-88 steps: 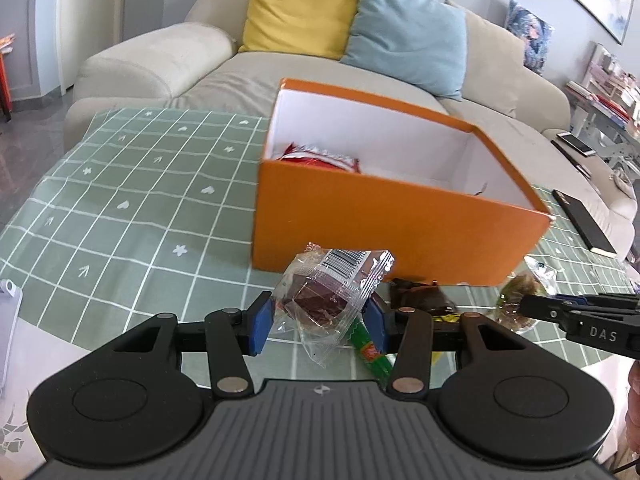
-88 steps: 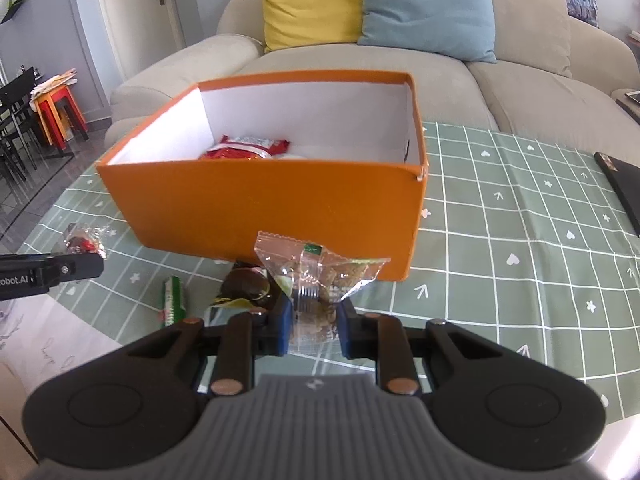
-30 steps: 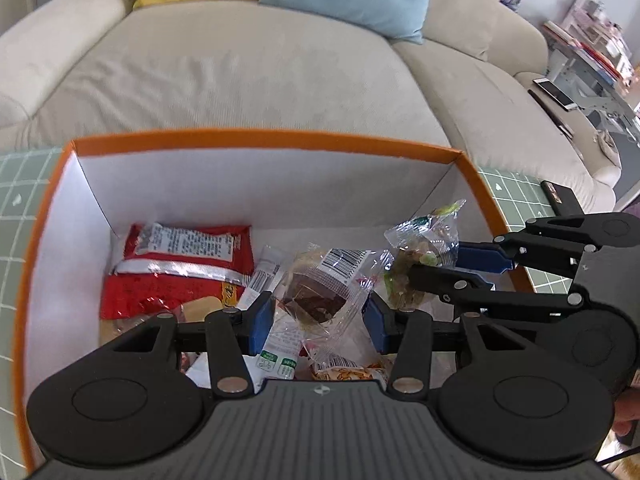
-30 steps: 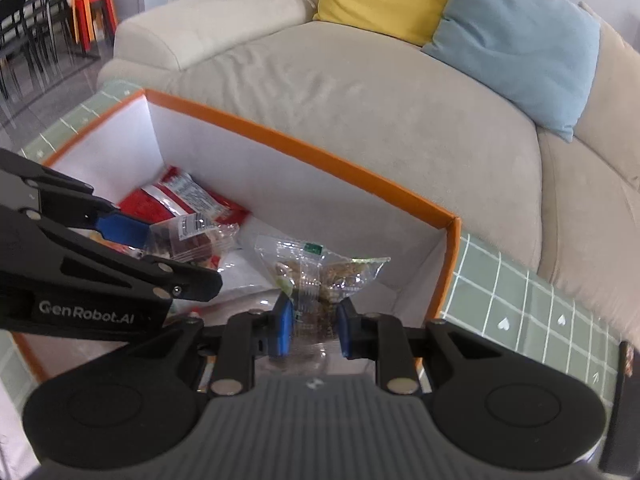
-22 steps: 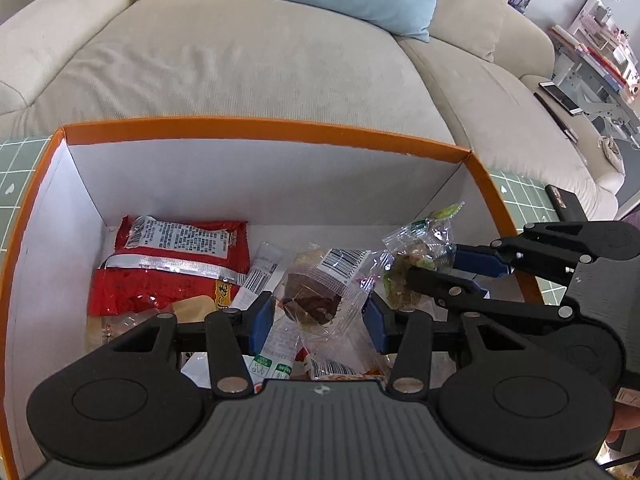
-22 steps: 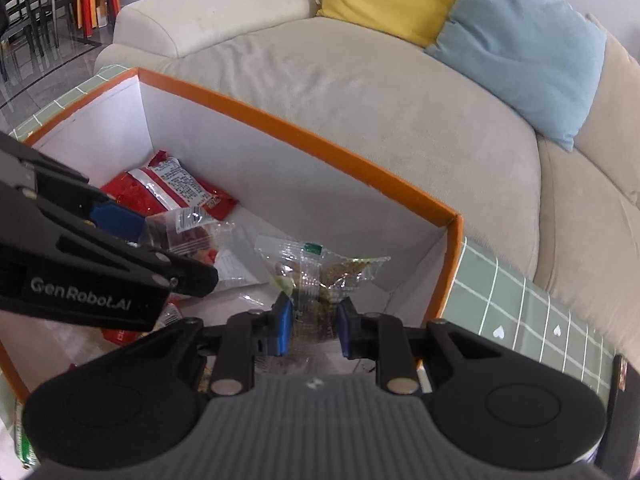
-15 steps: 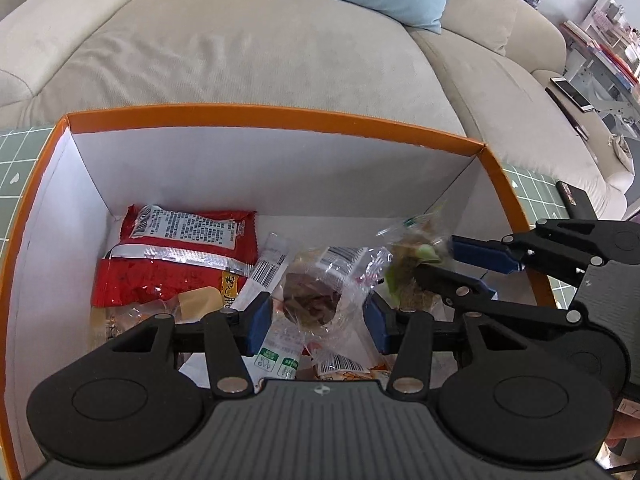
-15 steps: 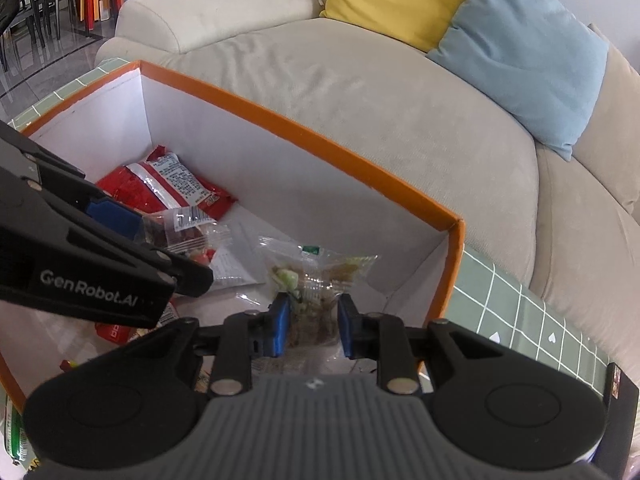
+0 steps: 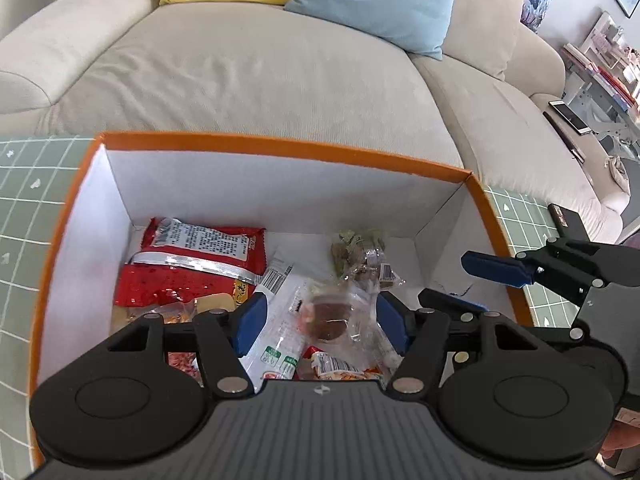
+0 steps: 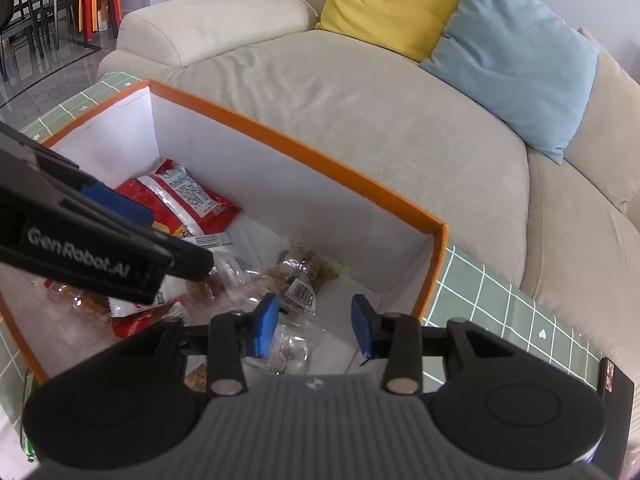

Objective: Organize snacks
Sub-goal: 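Open both grippers to drop the packets into the box, then move both tools back toward the green sausage and chocolate bar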

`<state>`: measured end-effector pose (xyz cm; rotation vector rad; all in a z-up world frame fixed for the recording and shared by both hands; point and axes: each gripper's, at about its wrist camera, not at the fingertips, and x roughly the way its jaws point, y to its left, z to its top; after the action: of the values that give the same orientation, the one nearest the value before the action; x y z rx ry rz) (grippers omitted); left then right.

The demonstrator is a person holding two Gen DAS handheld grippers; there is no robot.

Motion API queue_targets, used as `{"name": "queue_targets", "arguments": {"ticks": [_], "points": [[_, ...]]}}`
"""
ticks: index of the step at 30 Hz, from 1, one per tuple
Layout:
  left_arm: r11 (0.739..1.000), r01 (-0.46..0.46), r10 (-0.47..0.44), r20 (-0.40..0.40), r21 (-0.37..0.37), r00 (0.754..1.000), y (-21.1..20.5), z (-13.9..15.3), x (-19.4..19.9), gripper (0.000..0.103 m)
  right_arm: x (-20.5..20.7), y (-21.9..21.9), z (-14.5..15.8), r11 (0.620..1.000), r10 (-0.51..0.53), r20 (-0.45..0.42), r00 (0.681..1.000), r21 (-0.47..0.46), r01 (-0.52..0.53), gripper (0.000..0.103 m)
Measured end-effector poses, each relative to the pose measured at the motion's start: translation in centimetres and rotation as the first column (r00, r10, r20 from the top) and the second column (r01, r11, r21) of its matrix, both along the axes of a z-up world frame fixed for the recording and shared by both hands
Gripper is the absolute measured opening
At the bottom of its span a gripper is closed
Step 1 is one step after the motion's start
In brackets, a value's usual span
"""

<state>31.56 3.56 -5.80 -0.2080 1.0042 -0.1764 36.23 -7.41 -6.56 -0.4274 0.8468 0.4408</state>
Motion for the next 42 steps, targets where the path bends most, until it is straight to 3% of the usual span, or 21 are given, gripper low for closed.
{"name": "queue_targets", "arguments": {"ticks": [16, 17, 19, 28, 33, 42], "points": [[0.995, -0.011, 0.002, 0.088, 0.099, 0.996, 0.0, 5.3, -6.7, 0.074, -5.7, -0.6, 4.2, 0.997, -0.039, 0.017, 0.999, 0.072, 0.038, 0.053], [0.995, -0.009, -0.001, 0.097, 0.100, 0.995, 0.0, 5.6, -7.4, 0.074, -6.2, -0.7, 4.5, 0.996, -0.045, 0.018, 0.999, 0.082, 0.044, 0.053], [0.995, -0.007, -0.004, 0.114, 0.097, 0.993, 0.1, 6.1, -8.8, 0.074, -7.2, -0.9, 5.1, 0.993, -0.061, 0.030, 0.998, 0.100, 0.058, 0.065], [0.996, -0.076, 0.064, 0.195, 0.052, 0.979, 1.6, 7.0, -15.5, 0.074, -13.5, -2.4, 7.2, 0.956, -0.148, 0.072, 0.986, 0.264, 0.124, 0.069], [0.992, -0.108, 0.090, 0.221, 0.071, 0.971, 1.8, 6.2, -18.6, 0.074, -17.7, -3.5, 6.3, 0.925, -0.202, 0.081, 0.976, 0.345, 0.162, 0.069], [0.990, -0.127, 0.119, 0.145, 0.052, 0.982, 2.2, 1.6, -21.2, 0.068, -23.2, -4.7, 2.5, 0.860, -0.299, 0.031, 0.954, 0.442, 0.255, 0.069]]}}
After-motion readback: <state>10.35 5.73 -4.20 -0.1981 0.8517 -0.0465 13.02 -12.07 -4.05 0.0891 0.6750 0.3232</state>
